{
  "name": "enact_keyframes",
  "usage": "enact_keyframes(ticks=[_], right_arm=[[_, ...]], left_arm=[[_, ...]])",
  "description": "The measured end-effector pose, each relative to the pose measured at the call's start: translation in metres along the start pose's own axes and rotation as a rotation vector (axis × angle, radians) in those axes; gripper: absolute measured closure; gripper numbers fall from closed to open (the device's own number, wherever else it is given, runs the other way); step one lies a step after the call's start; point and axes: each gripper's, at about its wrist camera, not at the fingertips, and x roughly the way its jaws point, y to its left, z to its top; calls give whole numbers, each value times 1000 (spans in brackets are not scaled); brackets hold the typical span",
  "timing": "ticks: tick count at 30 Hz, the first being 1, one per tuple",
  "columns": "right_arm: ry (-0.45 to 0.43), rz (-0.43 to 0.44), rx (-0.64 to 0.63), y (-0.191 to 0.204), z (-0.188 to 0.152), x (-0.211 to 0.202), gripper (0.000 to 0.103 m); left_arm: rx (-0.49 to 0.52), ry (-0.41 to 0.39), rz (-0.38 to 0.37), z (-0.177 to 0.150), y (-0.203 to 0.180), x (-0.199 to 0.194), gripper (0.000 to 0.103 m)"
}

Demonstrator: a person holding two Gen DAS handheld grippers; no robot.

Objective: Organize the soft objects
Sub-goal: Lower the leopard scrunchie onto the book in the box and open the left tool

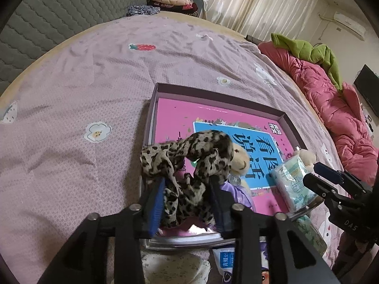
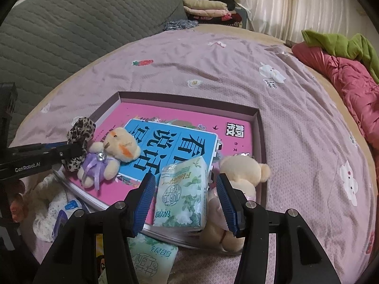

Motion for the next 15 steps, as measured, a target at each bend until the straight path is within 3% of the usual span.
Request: enact_keyframes(ticks=[15], right_arm=[[-10,1,12,-3,1,-1,46]], left_arm=[[28,-43,9,4,-5,-10,56]])
